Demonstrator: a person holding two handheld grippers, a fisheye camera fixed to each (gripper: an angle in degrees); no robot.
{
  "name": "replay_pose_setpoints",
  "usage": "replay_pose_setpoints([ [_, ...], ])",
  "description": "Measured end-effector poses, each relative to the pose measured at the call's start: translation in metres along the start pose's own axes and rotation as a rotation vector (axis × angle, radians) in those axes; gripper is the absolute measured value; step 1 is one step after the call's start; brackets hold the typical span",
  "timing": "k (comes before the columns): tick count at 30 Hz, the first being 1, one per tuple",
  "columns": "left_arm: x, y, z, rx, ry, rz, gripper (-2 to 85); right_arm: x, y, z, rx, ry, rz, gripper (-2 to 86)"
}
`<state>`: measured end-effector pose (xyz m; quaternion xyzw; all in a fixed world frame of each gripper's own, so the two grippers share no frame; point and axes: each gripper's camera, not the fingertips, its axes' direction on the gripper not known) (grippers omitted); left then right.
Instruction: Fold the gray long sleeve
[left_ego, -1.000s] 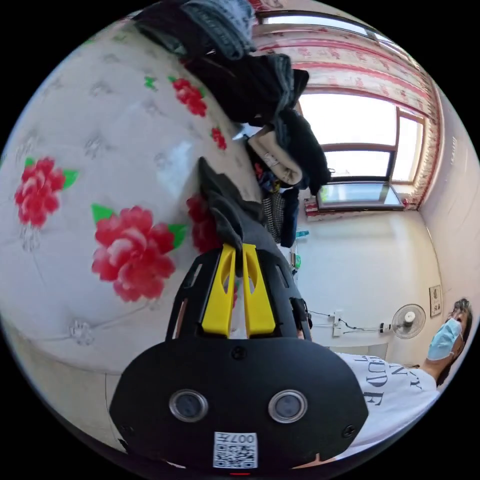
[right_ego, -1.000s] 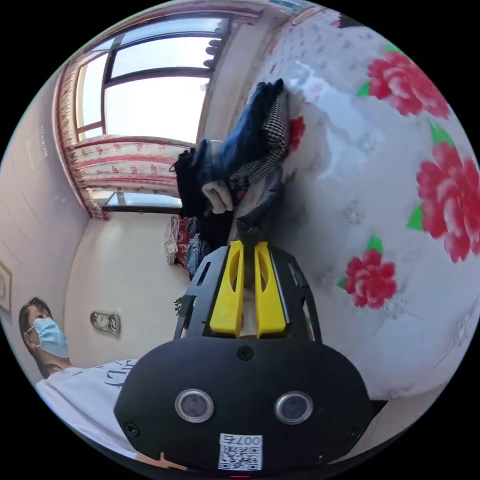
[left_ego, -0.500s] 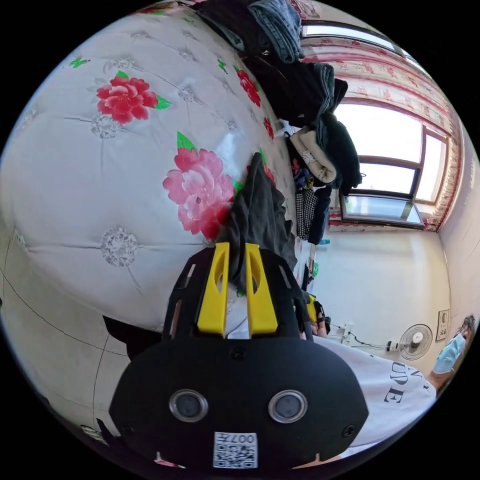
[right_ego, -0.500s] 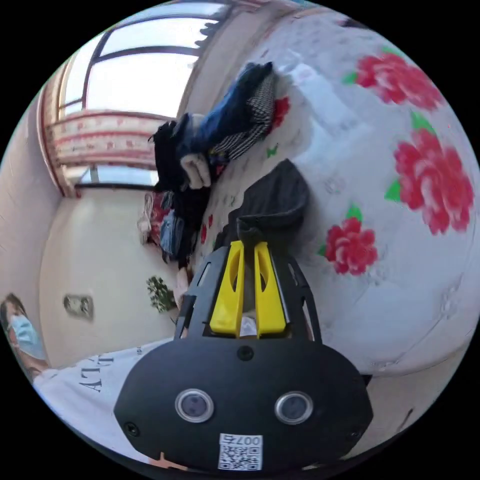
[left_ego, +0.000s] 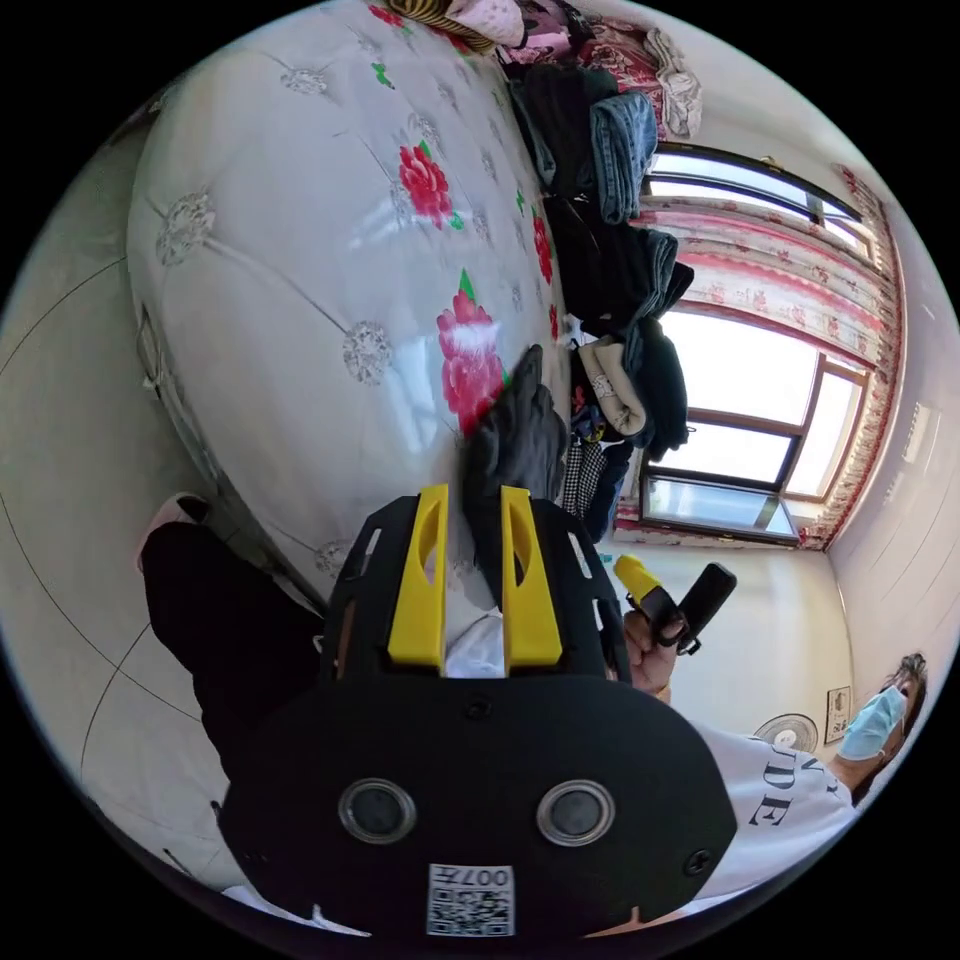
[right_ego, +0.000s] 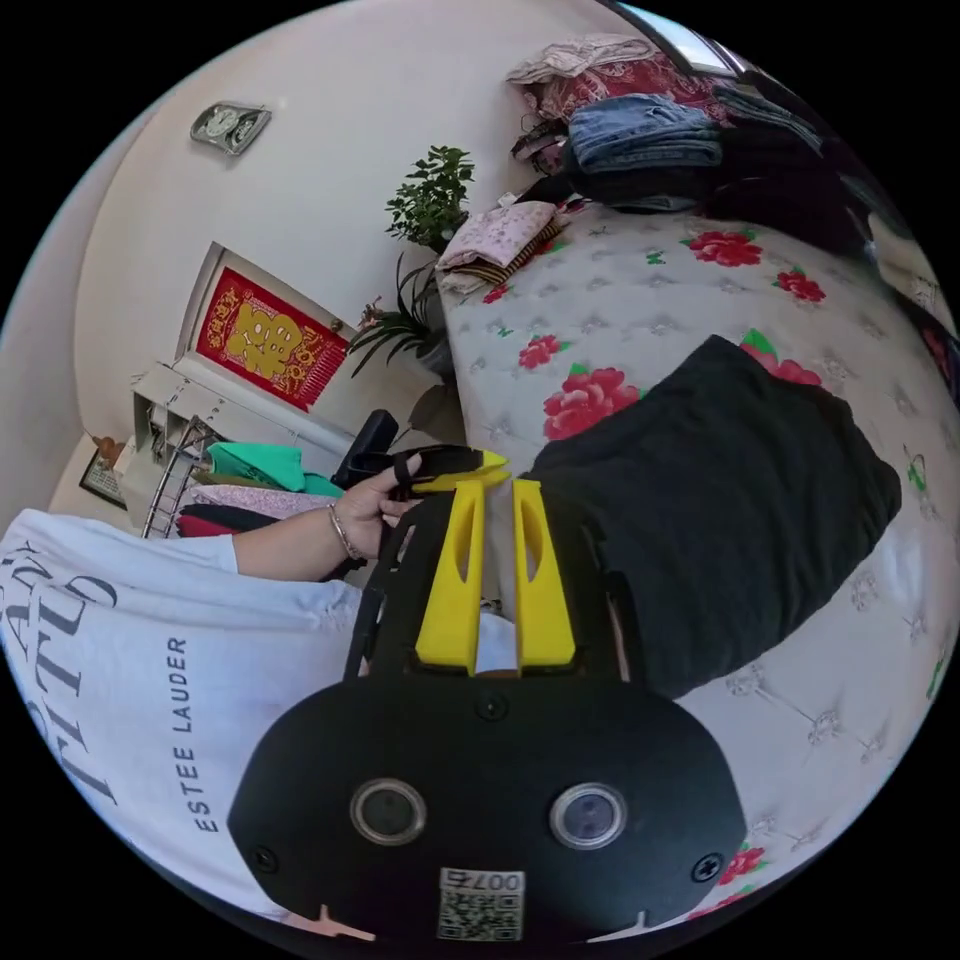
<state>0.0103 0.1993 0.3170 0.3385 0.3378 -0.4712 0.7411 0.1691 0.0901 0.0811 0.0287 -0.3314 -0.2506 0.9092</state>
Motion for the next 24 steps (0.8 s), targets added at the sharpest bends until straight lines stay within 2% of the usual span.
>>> replay_pose_setpoints([
  [3,0.003,0.007,-0.006,0.005,0.009,0.011,10.7,0.034,0.022,-0.016,0.053,-0.002,0.080,6.0],
  [8,0.015,0.010,-0.001,-0.029,0.015,0.053,13.7,0.138,0.102,-0.060,0.278,-0.106,0.496,7.0],
  [11,0.024,0.004,0.011,-0.090,-0.005,0.090,13.4,0.172,0.136,-0.050,0.311,-0.202,0.649,7.9],
  [17,0.027,-0.031,0.037,-0.214,0.016,0.010,6.2,0.190,0.129,0.000,0.333,-0.324,0.754,7.8],
  [19,0.042,-0.045,0.040,-0.257,0.022,0.073,5.4,0.189,0.119,0.009,0.343,-0.352,0.807,6.7],
  [24,0.099,-0.091,0.004,-0.304,0.135,0.230,4.9,0.144,0.067,0.000,0.448,-0.411,0.706,3.2],
])
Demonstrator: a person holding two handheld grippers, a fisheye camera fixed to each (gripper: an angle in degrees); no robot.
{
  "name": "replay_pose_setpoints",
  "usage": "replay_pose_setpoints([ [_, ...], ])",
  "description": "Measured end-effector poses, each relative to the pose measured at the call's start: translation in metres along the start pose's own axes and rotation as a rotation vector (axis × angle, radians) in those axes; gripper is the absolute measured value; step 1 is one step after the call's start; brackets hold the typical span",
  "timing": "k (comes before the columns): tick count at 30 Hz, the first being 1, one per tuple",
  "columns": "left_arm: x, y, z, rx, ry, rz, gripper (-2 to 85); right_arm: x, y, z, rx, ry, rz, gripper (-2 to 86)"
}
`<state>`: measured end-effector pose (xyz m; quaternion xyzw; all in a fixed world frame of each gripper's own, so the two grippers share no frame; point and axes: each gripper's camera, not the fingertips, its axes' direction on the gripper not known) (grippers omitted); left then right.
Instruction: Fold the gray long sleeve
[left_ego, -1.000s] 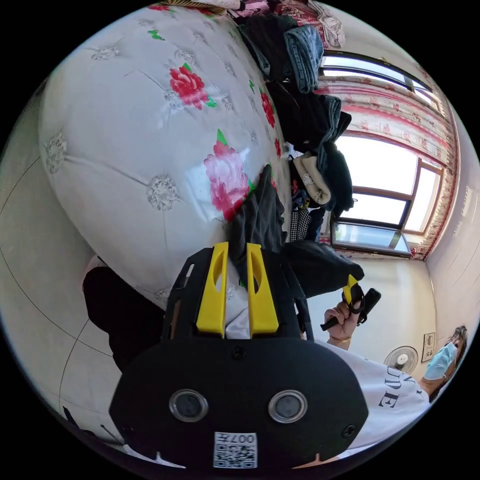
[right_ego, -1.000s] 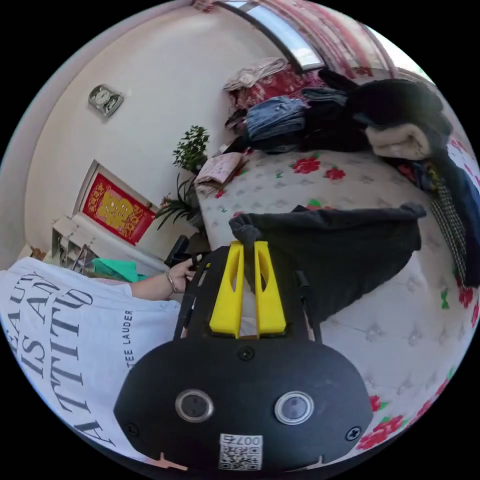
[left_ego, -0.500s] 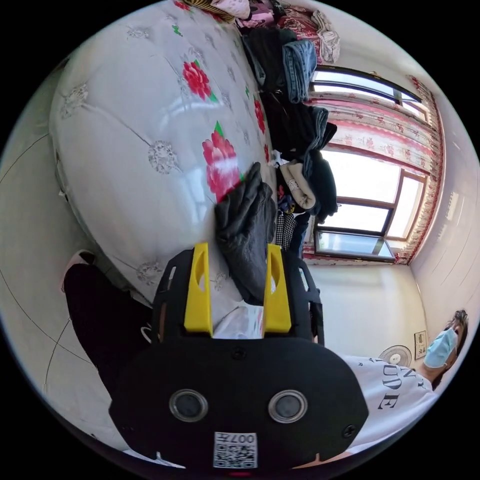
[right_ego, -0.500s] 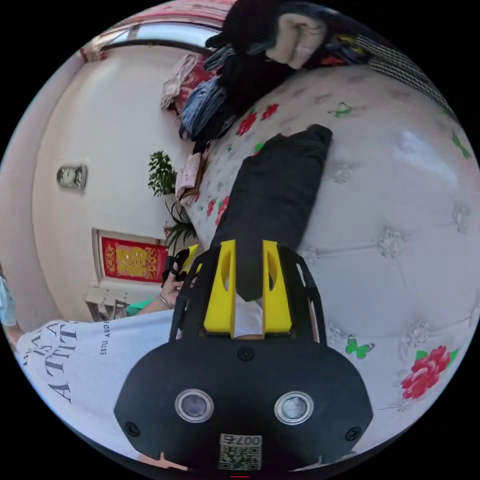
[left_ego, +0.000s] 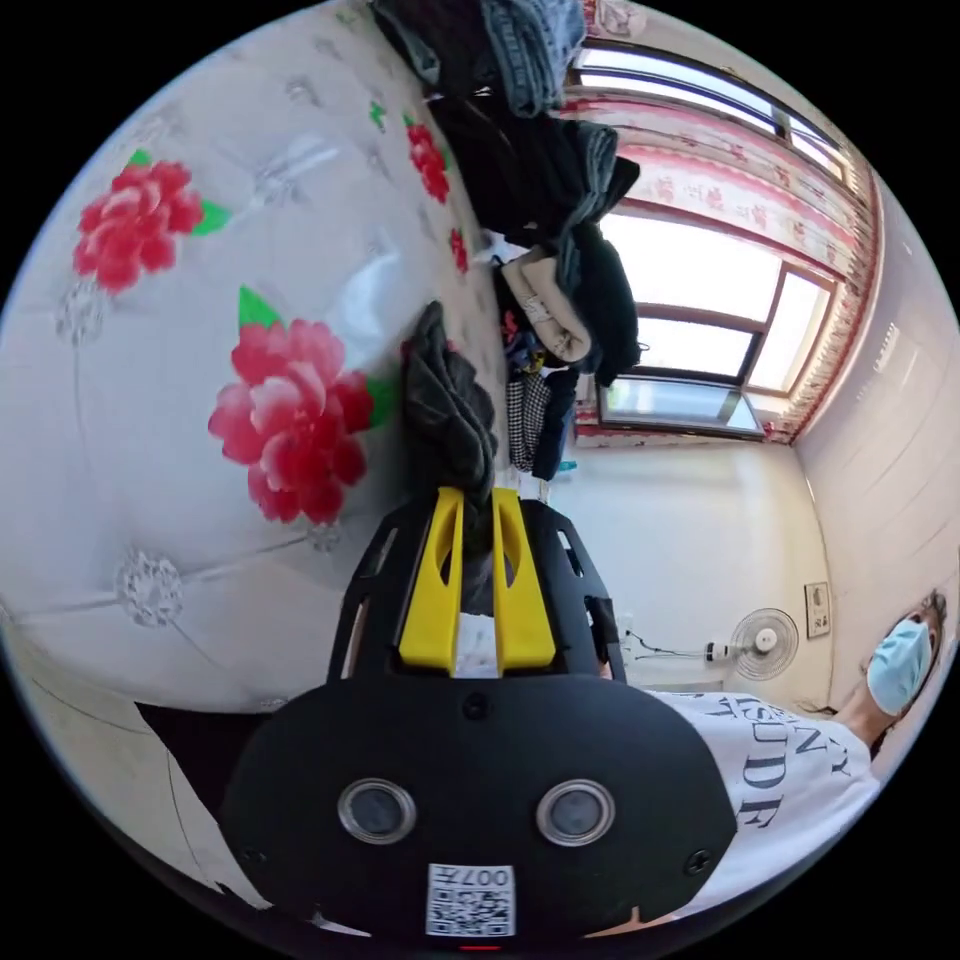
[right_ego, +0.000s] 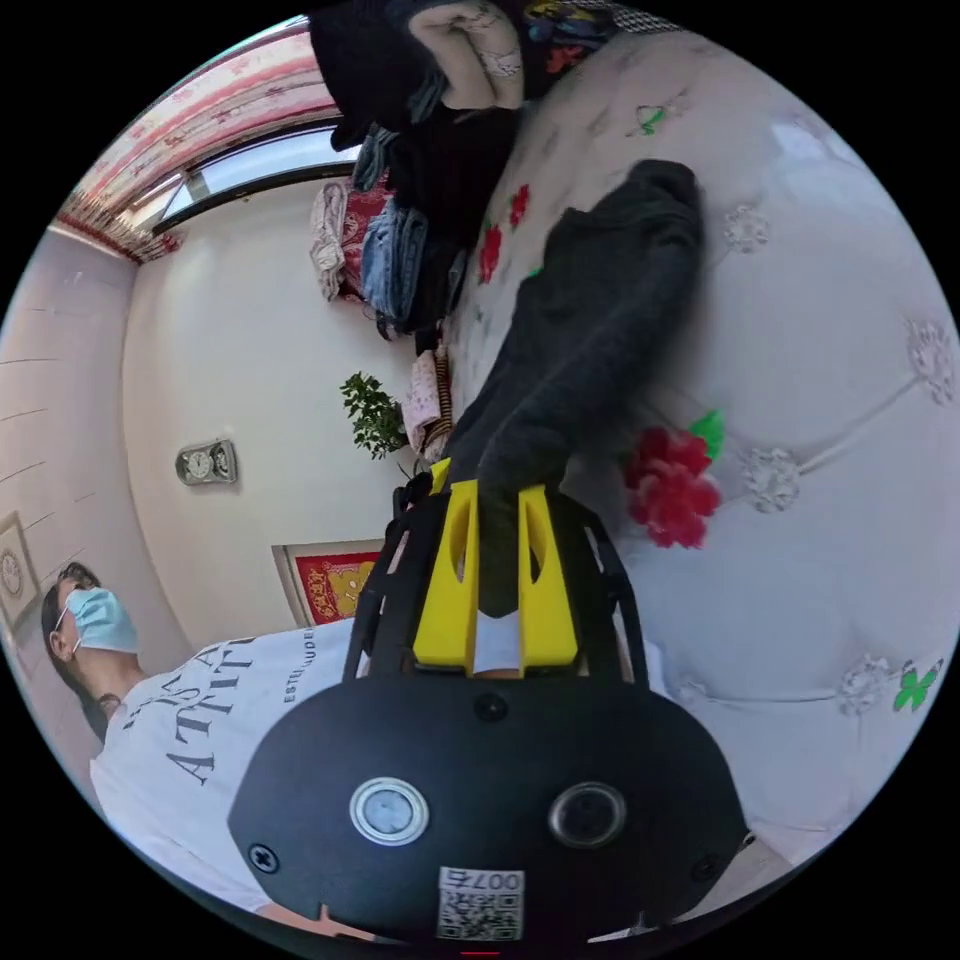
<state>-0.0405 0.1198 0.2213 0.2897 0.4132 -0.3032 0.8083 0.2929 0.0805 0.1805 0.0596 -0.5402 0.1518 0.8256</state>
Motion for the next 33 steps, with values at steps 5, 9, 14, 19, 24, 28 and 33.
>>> replay_pose_setpoints([
  [5,0.019,-0.069,-0.072,0.067,0.115,0.032,4.7,-0.083,-0.057,0.072,0.016,-0.077,-0.091,-0.1],
  [9,0.057,-0.156,-0.158,0.172,0.121,0.123,4.7,-0.153,-0.122,0.148,-0.002,-0.108,-0.190,0.0],
  [14,0.137,-0.197,-0.291,0.390,0.055,0.380,4.7,-0.297,-0.178,0.287,-0.065,-0.197,-0.466,2.4],
  [19,0.136,-0.194,-0.398,0.565,-0.207,0.337,5.5,-0.367,-0.181,0.420,-0.109,-0.151,-0.564,4.3],
  [24,0.024,-0.142,-0.423,0.645,-0.500,0.012,8.0,-0.317,-0.155,0.498,-0.294,0.184,-0.636,4.1],
  [28,-0.049,-0.085,-0.363,0.591,-0.579,-0.065,8.5,-0.208,-0.112,0.474,-0.466,0.459,-0.582,3.8],
  [33,-0.077,-0.043,-0.199,0.343,-0.622,0.032,8.8,-0.128,-0.040,0.378,-0.591,0.860,-0.586,3.6],
])
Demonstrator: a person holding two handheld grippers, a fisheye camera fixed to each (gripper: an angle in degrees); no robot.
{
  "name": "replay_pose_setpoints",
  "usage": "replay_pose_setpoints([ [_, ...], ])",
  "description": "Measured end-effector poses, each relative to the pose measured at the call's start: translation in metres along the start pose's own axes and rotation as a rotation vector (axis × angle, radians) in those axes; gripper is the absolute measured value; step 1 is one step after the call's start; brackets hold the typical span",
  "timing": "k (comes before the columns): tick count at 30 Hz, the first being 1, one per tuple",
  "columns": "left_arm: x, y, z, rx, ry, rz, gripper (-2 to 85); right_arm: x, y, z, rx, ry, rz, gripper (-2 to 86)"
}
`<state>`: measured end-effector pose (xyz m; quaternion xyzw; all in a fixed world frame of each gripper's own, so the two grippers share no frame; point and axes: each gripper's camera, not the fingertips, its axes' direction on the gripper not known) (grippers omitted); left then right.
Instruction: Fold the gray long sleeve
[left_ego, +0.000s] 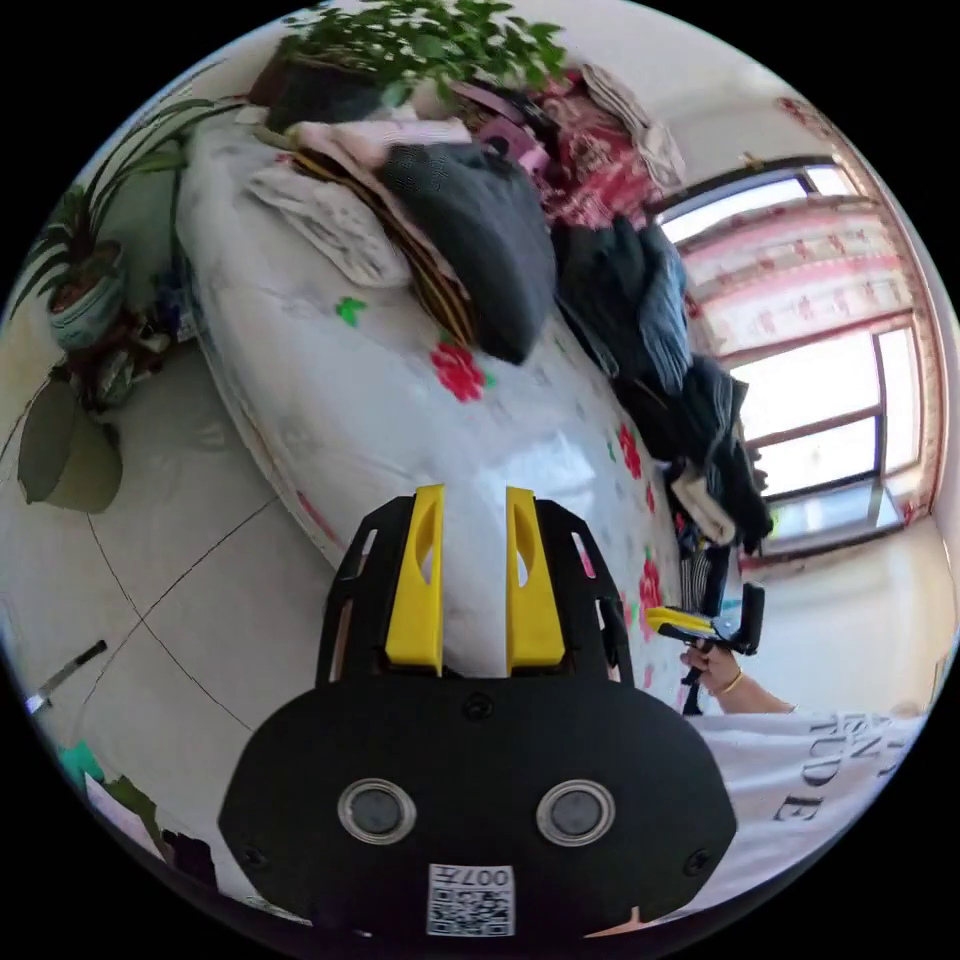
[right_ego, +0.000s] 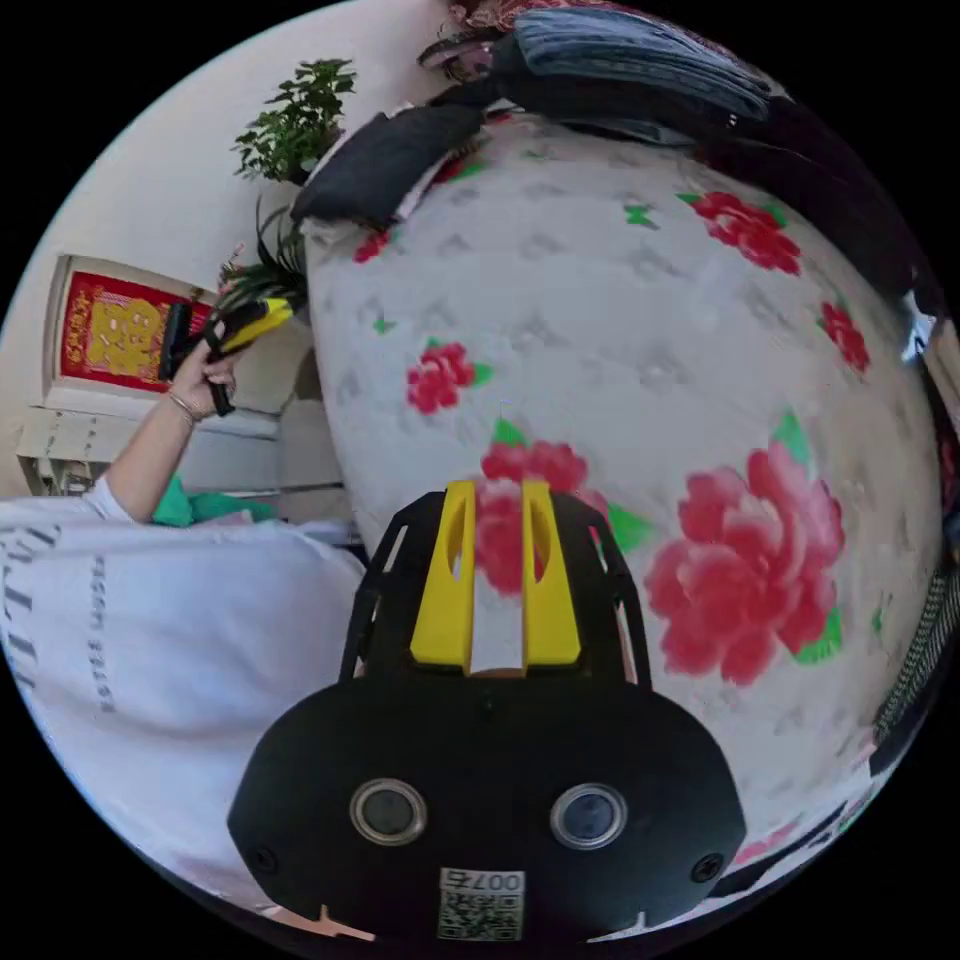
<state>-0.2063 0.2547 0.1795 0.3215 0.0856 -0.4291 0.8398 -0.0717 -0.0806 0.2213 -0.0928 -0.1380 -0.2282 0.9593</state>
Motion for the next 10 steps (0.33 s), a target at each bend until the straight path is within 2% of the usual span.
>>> replay_pose_setpoints([
  [2,0.049,0.020,0.041,-0.067,0.002,0.163,8.8,0.013,0.062,-0.005,-0.087,0.171,0.023,3.4],
  [5,0.134,0.051,0.117,-0.245,-0.007,0.455,8.5,0.023,0.122,-0.007,-0.167,0.304,0.054,3.0],
  [9,0.241,0.104,0.214,-0.521,-0.007,0.814,8.5,0.032,0.164,0.009,-0.182,0.327,0.126,2.1],
  [10,0.255,0.112,0.224,-0.542,-0.018,0.857,8.4,0.030,0.173,0.011,-0.117,0.330,0.138,1.8],
])
